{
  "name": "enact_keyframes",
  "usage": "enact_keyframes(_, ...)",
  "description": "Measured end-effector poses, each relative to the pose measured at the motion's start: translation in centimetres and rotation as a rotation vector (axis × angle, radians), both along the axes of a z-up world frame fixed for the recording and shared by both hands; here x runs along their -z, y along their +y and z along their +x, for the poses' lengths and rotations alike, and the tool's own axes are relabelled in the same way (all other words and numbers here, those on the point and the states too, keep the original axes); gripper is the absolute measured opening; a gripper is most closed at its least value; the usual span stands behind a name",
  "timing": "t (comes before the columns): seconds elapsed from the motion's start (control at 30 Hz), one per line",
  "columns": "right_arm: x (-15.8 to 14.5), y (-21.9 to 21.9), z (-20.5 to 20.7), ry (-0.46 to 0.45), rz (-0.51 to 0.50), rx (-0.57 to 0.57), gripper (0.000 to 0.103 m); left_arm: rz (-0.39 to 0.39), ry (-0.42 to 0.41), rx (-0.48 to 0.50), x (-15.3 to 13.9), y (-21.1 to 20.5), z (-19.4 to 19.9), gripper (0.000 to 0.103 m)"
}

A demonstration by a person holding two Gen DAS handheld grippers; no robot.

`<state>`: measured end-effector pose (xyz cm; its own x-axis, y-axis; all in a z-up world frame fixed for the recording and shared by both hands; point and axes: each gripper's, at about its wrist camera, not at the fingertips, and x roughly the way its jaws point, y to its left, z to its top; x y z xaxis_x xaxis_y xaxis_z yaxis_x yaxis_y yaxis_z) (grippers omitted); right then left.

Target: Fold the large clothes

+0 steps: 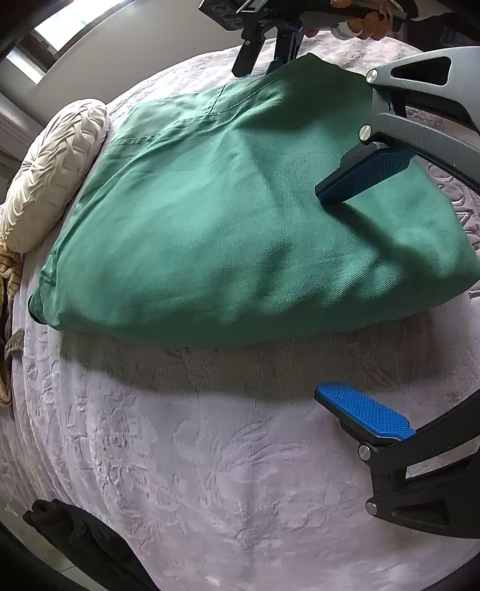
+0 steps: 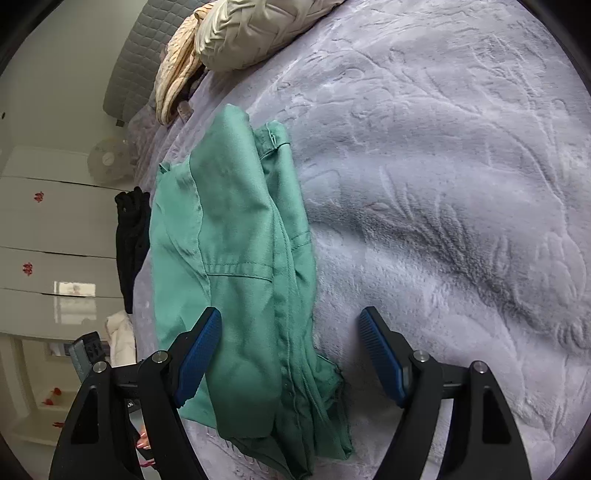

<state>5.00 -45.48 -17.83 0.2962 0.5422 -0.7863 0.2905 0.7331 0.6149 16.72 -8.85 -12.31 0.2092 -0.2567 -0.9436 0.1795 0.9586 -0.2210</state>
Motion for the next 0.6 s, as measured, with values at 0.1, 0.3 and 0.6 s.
enact_keyframes(0.1, 0.1, 0.1, 0.5, -0.004, 0.014, -0.006, 0.08, -0.027, 0.008, 0.01, 0.2, -0.6, 0.5, 0.098)
enact_keyframes(0.3, 0.5, 0.2, 2.5, -0.019, 0.058, -0.03, 0.08, -0.187, 0.079, 0.011, 1.2, 0.0, 2.1, 0.098)
enact_keyframes(0.6, 3.4, 1.1, 7.3, -0.024, 0.215, -0.06, 0.082, -0.253, 0.147, 0.065, 4.2, -3.3, 3.8, 0.099)
